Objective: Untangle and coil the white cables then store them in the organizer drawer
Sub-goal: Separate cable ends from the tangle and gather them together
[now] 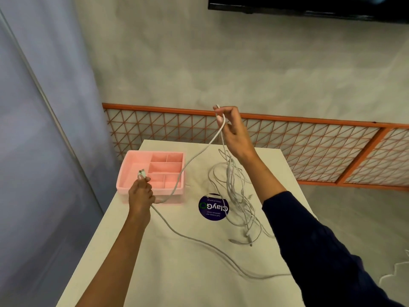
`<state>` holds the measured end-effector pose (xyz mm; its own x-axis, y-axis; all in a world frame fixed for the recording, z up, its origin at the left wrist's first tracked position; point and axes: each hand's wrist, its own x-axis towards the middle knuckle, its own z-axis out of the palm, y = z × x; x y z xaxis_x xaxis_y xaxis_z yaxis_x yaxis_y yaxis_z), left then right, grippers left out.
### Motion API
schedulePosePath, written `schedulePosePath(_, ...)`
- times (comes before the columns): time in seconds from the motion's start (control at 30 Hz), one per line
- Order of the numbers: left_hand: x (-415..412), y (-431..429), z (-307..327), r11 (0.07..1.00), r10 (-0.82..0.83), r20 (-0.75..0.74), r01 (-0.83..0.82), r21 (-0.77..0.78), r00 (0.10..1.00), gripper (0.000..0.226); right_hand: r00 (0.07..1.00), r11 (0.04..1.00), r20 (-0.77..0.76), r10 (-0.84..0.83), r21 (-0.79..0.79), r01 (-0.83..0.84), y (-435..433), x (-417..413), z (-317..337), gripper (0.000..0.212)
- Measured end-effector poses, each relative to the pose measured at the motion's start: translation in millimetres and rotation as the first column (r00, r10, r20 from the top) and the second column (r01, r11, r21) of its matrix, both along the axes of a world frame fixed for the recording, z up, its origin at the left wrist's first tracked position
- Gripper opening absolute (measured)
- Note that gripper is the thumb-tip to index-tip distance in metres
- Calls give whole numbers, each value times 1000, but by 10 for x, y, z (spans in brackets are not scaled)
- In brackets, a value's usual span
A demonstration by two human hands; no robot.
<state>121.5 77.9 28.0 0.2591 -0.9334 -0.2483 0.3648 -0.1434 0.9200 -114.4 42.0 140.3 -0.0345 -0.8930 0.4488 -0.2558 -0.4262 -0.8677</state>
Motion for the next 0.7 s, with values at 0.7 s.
schedulePosePath(0.7,-346,54,189,925,-379,317,361,116,869,45,785,911,-501,364,367,-189,276,301,-765,12)
